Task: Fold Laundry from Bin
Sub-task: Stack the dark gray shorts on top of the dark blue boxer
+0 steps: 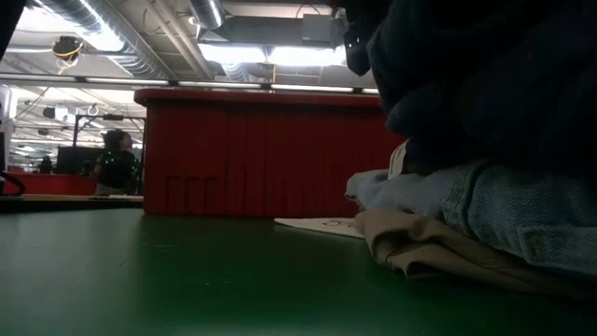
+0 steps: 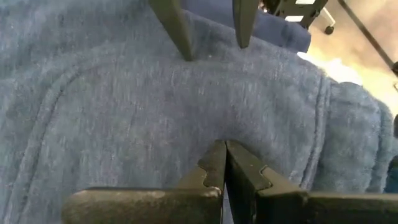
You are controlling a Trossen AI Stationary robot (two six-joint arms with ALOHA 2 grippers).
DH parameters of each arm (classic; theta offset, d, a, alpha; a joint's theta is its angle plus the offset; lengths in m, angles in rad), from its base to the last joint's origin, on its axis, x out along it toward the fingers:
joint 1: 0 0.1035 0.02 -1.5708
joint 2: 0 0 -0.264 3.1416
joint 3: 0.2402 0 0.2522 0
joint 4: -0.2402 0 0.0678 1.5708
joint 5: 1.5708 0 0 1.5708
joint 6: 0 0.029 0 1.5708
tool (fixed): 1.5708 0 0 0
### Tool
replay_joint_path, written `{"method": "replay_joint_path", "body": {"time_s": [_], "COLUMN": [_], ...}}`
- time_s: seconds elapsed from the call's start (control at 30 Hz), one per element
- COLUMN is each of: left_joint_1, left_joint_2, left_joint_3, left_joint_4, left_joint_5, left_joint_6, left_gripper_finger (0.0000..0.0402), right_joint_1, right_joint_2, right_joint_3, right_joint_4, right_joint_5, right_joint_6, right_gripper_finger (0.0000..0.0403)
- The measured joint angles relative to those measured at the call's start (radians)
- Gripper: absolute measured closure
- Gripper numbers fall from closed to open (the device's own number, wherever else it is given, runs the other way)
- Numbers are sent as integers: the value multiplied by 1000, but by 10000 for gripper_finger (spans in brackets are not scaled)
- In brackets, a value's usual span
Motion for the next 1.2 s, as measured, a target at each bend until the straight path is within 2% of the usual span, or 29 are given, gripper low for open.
{"method": "replay_joint_path", "body": {"time_s": [0.43,0.97,1.2], "left_joint_1": [1,1,1], "left_joint_2": [-1,-1,-1], "left_joint_3": [-1,-1,-1], "left_joint_4": [154,171,175], "left_joint_5": [0,0,0], "left_joint_6": [-26,-23,-26], "left_gripper_finger": [399,399,399], "right_joint_1": [0,0,0], "right_joint_2": [0,-17,-35], "right_joint_3": [0,3,72], "right_joint_4": [0,-3,-48], "right_joint_5": [0,-37,-36], "right_joint_6": [1,51,54], "right_gripper_finger": [260,260,260]}}
